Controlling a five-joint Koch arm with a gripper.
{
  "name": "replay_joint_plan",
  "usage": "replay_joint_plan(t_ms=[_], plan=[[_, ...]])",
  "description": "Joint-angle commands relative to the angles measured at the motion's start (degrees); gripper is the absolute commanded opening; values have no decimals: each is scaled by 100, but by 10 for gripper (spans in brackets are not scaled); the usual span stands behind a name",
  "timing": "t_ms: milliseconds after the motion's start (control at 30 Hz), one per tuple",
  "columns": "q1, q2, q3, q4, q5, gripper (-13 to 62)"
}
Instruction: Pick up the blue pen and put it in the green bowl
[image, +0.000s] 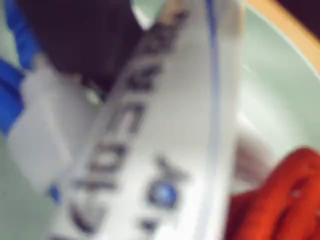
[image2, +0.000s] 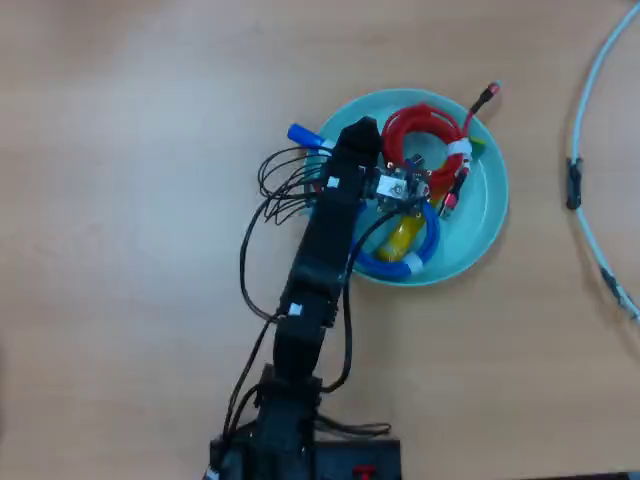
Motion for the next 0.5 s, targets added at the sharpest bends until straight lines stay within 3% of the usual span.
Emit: replay_joint_plan(t_ms=[0,367,467], plan=[[-79,791,-141,466,79,453],[-290,2725,-53,2426,53,454],[-861,2865,211,2417,0,459]])
